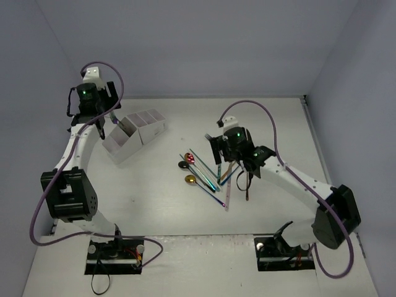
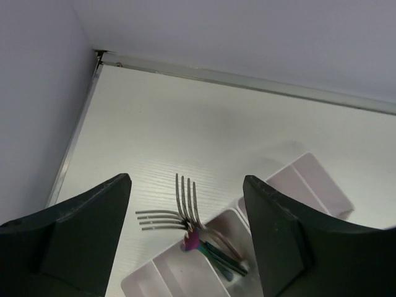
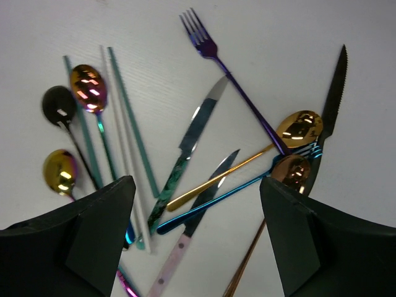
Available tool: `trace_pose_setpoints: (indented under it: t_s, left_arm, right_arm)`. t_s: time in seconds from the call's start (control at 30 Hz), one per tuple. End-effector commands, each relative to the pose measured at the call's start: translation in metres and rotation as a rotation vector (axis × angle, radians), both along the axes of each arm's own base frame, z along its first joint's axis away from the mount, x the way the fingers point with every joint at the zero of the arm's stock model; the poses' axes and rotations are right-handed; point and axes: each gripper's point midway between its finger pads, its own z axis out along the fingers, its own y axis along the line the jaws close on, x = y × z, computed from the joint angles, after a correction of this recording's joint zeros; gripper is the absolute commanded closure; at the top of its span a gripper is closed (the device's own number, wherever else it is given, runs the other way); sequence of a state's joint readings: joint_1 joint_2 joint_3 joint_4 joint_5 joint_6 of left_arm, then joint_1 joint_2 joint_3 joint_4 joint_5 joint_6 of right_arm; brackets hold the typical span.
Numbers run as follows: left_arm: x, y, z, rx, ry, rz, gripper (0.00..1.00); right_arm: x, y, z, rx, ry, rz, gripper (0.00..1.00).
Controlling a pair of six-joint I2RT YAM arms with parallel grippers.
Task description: Sort the eating utensils into containers
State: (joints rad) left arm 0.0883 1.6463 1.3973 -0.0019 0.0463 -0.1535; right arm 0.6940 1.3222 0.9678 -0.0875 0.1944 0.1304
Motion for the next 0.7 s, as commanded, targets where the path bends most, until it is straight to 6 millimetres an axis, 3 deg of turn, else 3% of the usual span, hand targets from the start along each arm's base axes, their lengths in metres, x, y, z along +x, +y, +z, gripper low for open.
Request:
trace_pose_setpoints:
  t_s: [0.0, 0.13, 0.23, 0.27, 0.33, 0.47, 0.57, 0.67]
  left_arm:
    - [-0.037, -0.014, 0.112, -0.082, -0.236, -0.018, 0.27]
    - [-0.079, -0.044, 0.122, -0.151, -0.185, -0.100, 0.25]
    - [-0.108, -0.068, 0.098, -0.191, -0.096, -0.157, 0.25]
    - [-0.115, -0.072, 0.102, -0.196, -0.104, -0.172, 0.25]
    - [-0.144, -0.098, 0.082, -0.237, -0.067, -0.235, 0.24]
    - [-0.179, -0.127, 0.054, -0.272, 0.010, -0.333, 0.24]
    - [-0.198, -0.147, 0.047, -0.286, 0.056, -0.414, 0.24]
    - [-0.209, -0.153, 0.046, -0.270, 0.065, -0.447, 0.24]
  right_arm:
    - [0.049, -0.016, 0.003, -0.006, -0.015, -0.049, 0.22]
    - [0.080, -0.037, -0.026, -0.037, 0.064, -0.032, 0.29]
    - [0.095, -0.047, -0.046, -0.059, 0.110, -0.004, 0.34]
    - [0.099, -0.048, -0.045, -0.059, 0.106, 0.012, 0.35]
    - [0.109, -0.049, -0.058, -0.093, 0.124, 0.063, 0.37]
    - [0.121, -0.050, -0.075, -0.126, 0.146, 0.122, 0.38]
    - [0.127, -0.054, -0.091, -0.126, 0.179, 0.143, 0.39]
    - [0.132, -0.051, -0.105, -0.134, 0.201, 0.187, 0.40]
